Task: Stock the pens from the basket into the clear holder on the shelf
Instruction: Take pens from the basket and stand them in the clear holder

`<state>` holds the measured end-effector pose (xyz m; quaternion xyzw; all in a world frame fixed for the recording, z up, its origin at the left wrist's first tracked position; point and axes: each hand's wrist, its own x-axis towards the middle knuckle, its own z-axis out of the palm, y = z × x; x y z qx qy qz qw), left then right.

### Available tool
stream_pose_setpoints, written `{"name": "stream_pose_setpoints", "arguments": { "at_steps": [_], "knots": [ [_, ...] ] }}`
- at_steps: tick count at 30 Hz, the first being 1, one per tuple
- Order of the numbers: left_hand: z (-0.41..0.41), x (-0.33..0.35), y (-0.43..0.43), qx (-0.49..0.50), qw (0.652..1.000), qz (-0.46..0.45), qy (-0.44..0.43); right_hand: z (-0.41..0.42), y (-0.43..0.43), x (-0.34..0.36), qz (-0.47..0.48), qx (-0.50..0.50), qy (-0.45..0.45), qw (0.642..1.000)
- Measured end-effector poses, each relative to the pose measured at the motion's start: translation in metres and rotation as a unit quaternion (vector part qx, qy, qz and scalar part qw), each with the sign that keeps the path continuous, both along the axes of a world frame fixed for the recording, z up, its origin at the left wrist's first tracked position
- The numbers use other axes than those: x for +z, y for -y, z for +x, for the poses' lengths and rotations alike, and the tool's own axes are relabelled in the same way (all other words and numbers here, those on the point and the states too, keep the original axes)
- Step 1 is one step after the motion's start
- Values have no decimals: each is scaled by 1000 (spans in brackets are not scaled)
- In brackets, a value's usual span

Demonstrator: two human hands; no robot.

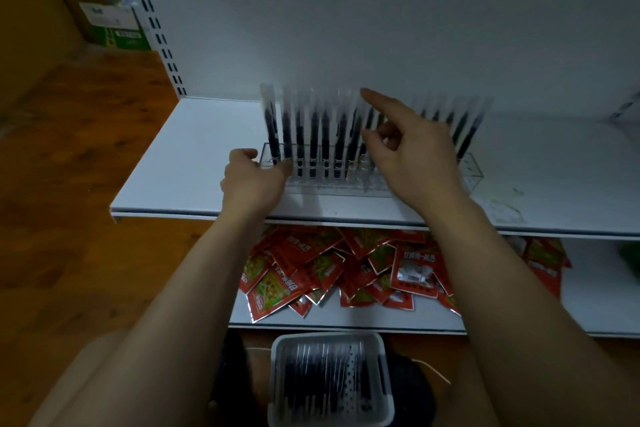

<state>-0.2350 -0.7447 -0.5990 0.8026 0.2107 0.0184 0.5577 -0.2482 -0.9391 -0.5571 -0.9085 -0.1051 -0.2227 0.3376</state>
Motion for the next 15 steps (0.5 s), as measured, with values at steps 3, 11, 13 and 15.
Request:
{"name": "stream_pose_setpoints", "arguments": {
  "at_steps": [3, 11, 13, 15],
  "knots": [
    [-20, 0, 0, 17, 1000, -14, 13, -15, -4, -4, 18, -16, -30, 999],
    [-107, -10, 6, -50, 999, -20, 2, -65, -10, -23, -13, 14, -137, 990],
    [-120, -20, 11, -81, 997, 16, 10, -76, -12, -31, -42, 29, -185, 981],
    [-131, -31, 14, -112, 993, 44, 7, -86, -15, -39, -80, 40, -219, 972]
  ]
}}
